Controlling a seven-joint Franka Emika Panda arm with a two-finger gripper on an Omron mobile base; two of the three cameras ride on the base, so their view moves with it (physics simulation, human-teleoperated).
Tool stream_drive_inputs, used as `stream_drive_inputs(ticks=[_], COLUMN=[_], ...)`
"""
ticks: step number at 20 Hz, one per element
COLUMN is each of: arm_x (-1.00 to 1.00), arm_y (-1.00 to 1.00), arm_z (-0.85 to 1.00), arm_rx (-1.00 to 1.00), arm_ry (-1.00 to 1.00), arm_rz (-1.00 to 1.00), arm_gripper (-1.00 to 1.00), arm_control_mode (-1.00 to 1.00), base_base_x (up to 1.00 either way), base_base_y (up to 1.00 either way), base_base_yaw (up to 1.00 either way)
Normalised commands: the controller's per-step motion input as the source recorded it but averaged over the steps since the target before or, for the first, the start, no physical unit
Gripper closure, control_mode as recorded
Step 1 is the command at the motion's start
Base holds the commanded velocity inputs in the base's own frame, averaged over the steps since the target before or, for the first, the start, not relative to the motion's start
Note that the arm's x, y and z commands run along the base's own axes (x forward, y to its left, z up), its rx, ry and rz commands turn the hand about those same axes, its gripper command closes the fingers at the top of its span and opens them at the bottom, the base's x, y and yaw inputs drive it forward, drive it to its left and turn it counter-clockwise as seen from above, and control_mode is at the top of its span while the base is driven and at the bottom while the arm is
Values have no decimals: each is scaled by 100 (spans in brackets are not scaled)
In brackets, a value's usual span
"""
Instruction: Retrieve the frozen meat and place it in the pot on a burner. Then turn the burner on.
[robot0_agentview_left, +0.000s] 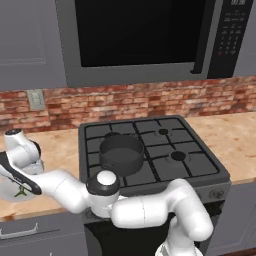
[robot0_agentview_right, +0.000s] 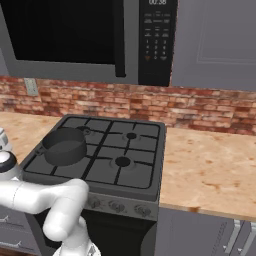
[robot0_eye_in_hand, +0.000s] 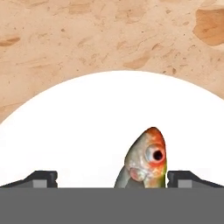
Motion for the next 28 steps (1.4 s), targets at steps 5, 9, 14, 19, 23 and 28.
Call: stream_drive_inputs(ticks=[5,9,14,19,23,28], arm_x=[0,0,-12,-39,-62,-71], arm_y=[0,0,-20,-58,-51,-63], arm_z=[-4,-11,2,37,44,11], arm_rx=[0,0,1,8,2,0], arm_ry=[0,0,0,0,-2,-10], arm_rz=[0,0,-7,-23,-19,-19], arm_gripper=[100,100,100,100,100,100], arm_control_mode=[-100,-100,-100,-100,-100,-100], base_base_x=[0,0,0,0,0,0], base_base_y=[0,0,0,0,0,0], base_base_yaw=[0,0,0,0,0,0])
